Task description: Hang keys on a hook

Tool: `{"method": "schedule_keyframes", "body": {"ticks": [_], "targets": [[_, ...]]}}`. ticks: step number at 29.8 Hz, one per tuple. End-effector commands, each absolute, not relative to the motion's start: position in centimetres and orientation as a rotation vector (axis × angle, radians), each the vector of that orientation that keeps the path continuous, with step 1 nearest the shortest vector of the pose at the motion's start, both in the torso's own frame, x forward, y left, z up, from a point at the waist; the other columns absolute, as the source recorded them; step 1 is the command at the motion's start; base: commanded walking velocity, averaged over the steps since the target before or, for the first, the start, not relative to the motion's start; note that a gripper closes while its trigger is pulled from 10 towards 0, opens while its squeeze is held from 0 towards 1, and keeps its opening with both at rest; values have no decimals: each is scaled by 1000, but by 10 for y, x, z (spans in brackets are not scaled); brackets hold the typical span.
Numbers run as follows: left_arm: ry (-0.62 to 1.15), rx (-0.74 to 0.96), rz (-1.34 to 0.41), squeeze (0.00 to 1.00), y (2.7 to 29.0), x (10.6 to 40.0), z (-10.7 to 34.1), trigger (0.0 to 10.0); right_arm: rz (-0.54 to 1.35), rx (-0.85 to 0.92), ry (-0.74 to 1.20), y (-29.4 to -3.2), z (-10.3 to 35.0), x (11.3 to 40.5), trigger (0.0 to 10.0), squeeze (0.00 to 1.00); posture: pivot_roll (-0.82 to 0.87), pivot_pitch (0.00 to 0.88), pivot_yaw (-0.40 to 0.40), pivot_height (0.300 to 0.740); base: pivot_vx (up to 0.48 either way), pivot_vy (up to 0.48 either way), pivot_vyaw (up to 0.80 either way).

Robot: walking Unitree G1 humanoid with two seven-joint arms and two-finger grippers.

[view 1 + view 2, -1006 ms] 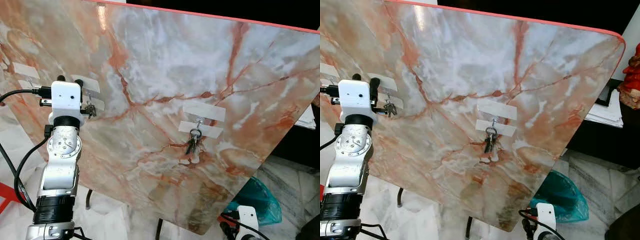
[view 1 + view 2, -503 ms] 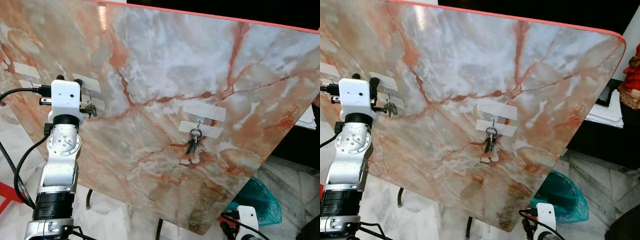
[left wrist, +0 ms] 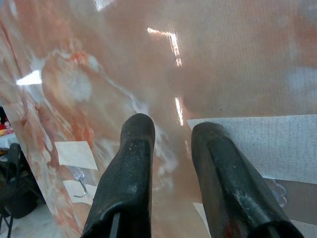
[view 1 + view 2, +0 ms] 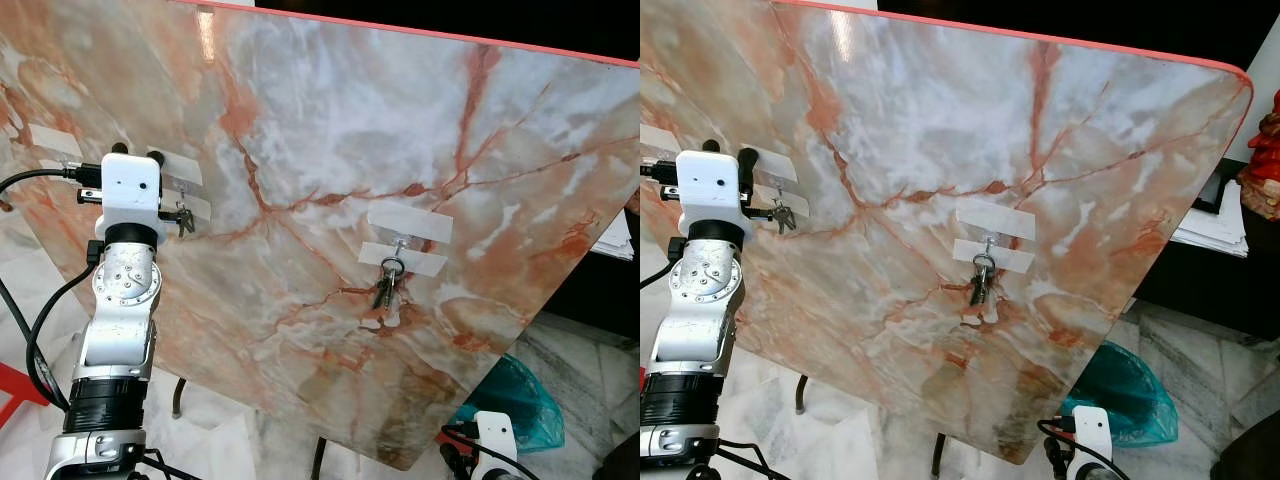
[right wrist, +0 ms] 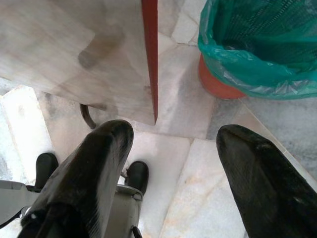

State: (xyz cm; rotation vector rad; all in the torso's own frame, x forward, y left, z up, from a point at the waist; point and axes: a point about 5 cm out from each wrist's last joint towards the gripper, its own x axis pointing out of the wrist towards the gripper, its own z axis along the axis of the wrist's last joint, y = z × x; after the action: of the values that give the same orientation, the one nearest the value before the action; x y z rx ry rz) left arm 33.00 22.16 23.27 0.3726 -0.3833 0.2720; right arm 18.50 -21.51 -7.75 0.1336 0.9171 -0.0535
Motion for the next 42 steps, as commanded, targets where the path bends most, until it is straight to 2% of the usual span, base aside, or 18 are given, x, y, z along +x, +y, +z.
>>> {"method": "schedule_keyframes", "body": {"ticks": [1,27,32,42], "targets": [[-395,371,263,0,219,331,234,10000,-59,124,916,-218,-77,184,10000,0,46,3,-66,740,0,0,0],[-332,353,185,0,204,333,211,10000,-58,123,917,-218,-77,184,10000,0,45,13,-67,740,0,0,0],[-362,380,102,0,189,331,213,10000,-55,122,918,-218,-77,184,10000,0,48,14,-68,740,0,0,0],[-375,384,45,0,176,330,213,10000,-58,124,917,-218,-77,184,10000,0,45,13,-67,740,0,0,0]]}}
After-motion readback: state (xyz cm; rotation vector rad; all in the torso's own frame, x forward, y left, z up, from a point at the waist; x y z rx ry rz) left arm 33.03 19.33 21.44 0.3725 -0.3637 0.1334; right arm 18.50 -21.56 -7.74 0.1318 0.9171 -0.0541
